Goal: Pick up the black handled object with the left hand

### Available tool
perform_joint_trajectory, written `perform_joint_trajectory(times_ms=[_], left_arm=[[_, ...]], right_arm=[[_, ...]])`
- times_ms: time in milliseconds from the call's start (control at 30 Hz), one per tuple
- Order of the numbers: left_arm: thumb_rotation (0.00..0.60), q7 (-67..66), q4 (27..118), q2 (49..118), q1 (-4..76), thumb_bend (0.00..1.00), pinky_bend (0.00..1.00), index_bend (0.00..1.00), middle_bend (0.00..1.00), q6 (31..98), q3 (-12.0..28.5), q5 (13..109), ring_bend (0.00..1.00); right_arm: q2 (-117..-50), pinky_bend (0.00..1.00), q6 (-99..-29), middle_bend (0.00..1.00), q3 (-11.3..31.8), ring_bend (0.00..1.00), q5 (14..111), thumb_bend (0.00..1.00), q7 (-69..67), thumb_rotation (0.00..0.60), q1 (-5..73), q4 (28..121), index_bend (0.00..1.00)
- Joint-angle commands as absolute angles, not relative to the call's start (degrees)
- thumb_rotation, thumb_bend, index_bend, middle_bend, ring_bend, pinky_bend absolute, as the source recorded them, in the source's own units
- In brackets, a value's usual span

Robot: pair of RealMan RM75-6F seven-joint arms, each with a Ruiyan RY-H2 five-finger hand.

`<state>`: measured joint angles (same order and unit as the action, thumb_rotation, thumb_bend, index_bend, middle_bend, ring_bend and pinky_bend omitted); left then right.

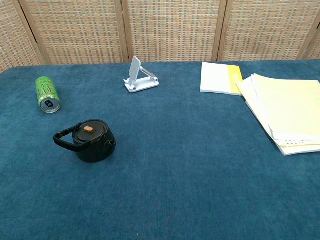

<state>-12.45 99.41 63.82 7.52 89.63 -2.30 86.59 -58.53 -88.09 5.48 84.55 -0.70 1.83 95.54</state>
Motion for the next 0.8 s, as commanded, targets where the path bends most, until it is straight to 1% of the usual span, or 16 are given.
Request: perform_joint_trajectory(times_ms=[33,300,433,500,567,633,667,800], left_arm=[[0.600,-12.5,99.4,63.8,7.4,0.00,0.00,0.00,0.00,89.5,-2.2,86.8,0.00],[0.600,-12.1,99.7,63.7,8.7,0.00,0.00,0.00,0.00,86.8,-2.3,89.2,0.00],[0.600,-11.3,100.2,64.1,12.1,0.00,0.00,0.00,0.00,82.2,-2.0,91.9,0.00],[0.600,-9.6,100.0,64.8,14.9,0.00,0.00,0.06,0.06,78.9,-0.9,92.7,0.06],[0.600,-7.5,99.8,65.8,17.5,0.00,0.00,0.20,0.20,75.5,0.0,92.6,0.19],[0.600,-6.9,99.3,66.8,19.9,0.00,0.00,0.30,0.29,72.3,1.2,91.8,0.26],[0.600,-7.3,99.1,67.1,20.6,0.00,0.00,0.32,0.31,71.4,1.5,91.5,0.27],[0.600,-6.5,99.8,68.5,24.0,0.00,0.00,0.32,0.32,65.2,2.6,88.4,0.28]], right_arm=[[-58.6,0.00,-88.1,0.00,5.5,0.00,84.5,0.00,-0.8,0.600,1.8,95.6,0.00],[-58.3,0.00,-88.1,0.00,5.6,0.00,84.2,0.00,-1.6,0.600,1.7,95.7,0.00],[-58.3,0.00,-87.8,0.00,5.7,0.00,84.0,0.00,-1.8,0.600,1.8,95.7,0.00],[-58.3,0.00,-87.5,0.00,5.7,0.00,83.8,0.00,-1.8,0.600,1.9,95.6,0.00],[-58.4,0.00,-87.4,0.00,5.8,0.00,83.7,0.00,-1.8,0.600,2.0,95.6,0.00],[-58.4,0.00,-87.3,0.00,5.8,0.00,83.6,0.00,-1.7,0.600,2.0,95.6,0.00],[-58.4,0.00,-87.3,0.00,5.8,0.00,83.5,0.00,-1.7,0.600,2.0,95.6,0.00],[-58.5,0.00,-86.8,0.00,5.9,0.00,83.1,0.00,-1.9,0.600,2.2,95.3,0.00]])
